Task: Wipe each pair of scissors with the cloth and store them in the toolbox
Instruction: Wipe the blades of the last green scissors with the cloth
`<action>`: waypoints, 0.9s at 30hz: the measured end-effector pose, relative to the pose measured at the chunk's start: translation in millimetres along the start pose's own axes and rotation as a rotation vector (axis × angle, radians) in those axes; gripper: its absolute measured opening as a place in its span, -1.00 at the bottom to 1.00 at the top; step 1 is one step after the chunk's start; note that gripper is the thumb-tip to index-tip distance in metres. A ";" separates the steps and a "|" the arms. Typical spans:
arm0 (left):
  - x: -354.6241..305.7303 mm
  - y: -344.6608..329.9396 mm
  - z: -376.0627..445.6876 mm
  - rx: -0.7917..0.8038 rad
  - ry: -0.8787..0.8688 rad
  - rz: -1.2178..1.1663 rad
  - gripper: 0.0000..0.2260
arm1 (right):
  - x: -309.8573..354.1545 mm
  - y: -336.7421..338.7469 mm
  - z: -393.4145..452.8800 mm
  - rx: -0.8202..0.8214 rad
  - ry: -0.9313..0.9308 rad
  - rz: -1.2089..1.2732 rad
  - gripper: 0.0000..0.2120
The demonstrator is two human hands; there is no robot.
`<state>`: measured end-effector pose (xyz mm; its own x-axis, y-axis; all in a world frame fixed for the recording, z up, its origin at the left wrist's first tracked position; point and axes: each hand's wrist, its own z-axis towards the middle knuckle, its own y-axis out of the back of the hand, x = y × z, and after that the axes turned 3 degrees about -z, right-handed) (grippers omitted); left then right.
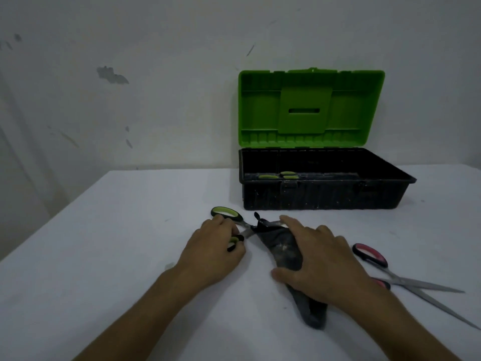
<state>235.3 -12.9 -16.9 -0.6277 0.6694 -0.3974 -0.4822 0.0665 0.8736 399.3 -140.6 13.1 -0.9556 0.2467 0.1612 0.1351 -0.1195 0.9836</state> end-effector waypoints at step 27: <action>-14.1 17.7 -45.5 0.057 0.197 -0.992 -0.78 | -1.3 -11.7 10.3 -0.537 0.115 0.596 -0.52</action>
<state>207.7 -54.8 -8.7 -0.0514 0.1590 -0.9859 -0.8144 0.5648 0.1336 401.6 -129.6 2.3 -0.7877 -0.1010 0.6078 0.5138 -0.6520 0.5576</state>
